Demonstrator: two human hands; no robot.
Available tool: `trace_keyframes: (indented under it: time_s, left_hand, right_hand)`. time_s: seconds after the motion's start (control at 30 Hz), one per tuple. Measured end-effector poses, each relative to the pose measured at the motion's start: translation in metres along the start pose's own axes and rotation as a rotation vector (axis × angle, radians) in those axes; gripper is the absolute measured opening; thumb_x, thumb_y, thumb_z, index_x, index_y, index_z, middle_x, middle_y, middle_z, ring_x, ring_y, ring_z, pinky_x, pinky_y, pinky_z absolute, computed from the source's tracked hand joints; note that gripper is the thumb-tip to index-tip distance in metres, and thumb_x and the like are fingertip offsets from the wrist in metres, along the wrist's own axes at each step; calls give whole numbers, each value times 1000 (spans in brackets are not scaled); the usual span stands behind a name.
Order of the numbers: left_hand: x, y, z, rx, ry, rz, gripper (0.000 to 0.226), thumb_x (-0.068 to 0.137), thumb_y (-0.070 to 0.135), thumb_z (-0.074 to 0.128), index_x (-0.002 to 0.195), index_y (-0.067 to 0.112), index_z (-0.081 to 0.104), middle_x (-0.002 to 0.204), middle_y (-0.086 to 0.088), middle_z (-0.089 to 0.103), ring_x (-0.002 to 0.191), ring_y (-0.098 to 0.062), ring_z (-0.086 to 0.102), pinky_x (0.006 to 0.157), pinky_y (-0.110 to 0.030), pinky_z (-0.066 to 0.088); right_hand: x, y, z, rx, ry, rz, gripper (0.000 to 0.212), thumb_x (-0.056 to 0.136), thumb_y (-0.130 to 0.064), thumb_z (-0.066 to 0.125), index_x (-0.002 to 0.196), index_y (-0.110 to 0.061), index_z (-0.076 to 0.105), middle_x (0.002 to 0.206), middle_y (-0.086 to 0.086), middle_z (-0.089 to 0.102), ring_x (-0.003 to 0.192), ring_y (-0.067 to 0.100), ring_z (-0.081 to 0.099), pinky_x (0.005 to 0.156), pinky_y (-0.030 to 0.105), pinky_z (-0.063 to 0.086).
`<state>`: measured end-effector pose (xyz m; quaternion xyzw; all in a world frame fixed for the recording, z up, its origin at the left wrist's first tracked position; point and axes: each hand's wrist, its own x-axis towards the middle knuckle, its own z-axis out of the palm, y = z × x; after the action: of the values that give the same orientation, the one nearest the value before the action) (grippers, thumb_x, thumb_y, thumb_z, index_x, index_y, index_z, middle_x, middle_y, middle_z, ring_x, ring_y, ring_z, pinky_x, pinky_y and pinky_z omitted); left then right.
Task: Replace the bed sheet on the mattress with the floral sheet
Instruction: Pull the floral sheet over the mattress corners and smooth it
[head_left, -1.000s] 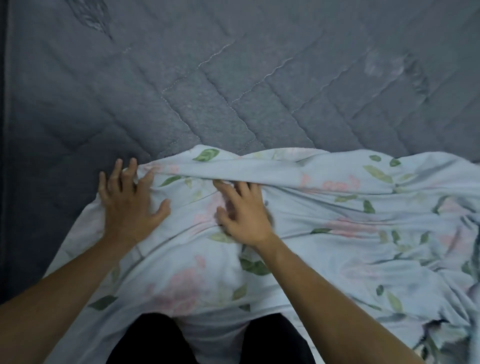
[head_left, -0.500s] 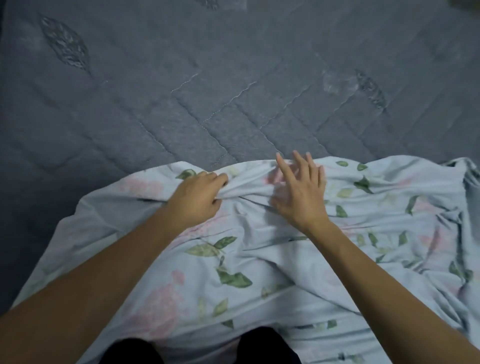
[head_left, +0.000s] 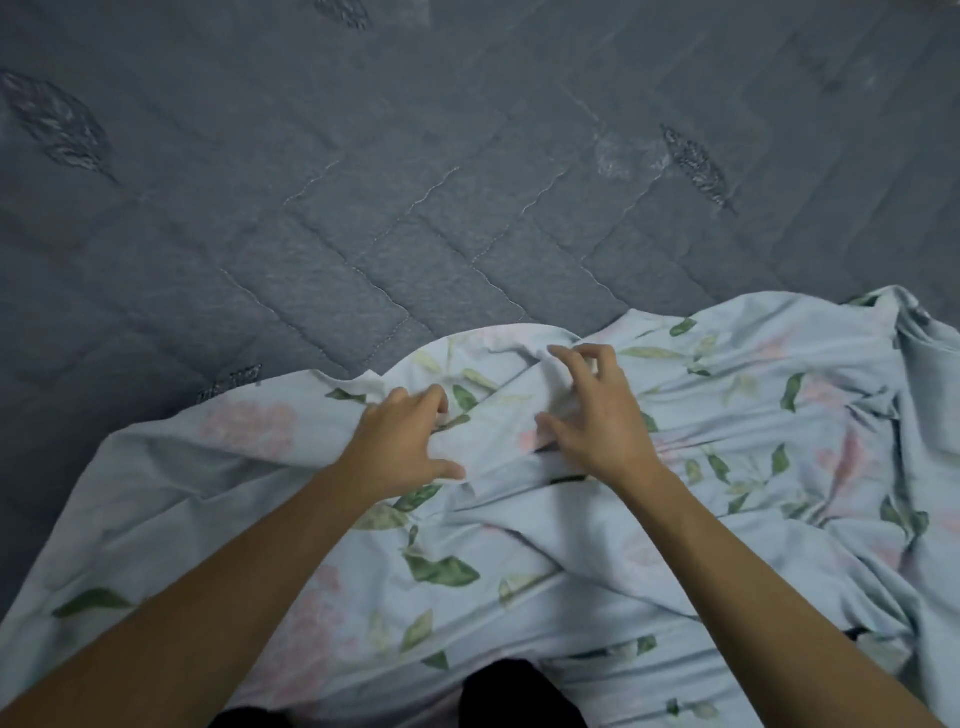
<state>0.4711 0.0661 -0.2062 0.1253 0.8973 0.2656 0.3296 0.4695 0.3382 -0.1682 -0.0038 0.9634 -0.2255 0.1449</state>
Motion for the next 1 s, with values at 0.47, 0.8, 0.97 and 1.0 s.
trace_keyframes:
  time_s: [0.47,0.8,0.97,1.0]
  left_hand:
    - [34,5,-12,-174,168,-178,35,98,46,62,115,27,38,80,-1,63,86,-35,67,74,-42,51]
    - [52,-17,-93,-22,507,-190,23,98,32,56,82,16,59,79,-7,63,83,-38,64,63,-37,42]
    - [52,-77,-201,1,696,-332,22,99,28,51,91,13,65,94,-16,69,93,-42,65,72,-42,47]
    - [51,-94,-223,-22,737,-375,23,98,28,50,91,13,66,96,-18,69,94,-43,65,74,-43,49]
  right_hand:
    - [68,0,-21,-160,-311,197,26,90,-47,68,101,-29,52,97,1,67,100,29,64,77,37,48]
    - [140,-85,-48,-318,-165,105,21,95,-41,63,90,-21,63,96,9,63,100,38,64,76,35,45]
    - [230,-207,-36,-259,41,-27,15,97,-28,56,89,-17,63,98,14,71,93,38,67,68,35,43]
    - [247,-236,-31,-211,87,-49,15,97,-26,54,90,-16,64,96,13,70,91,38,67,67,35,42]
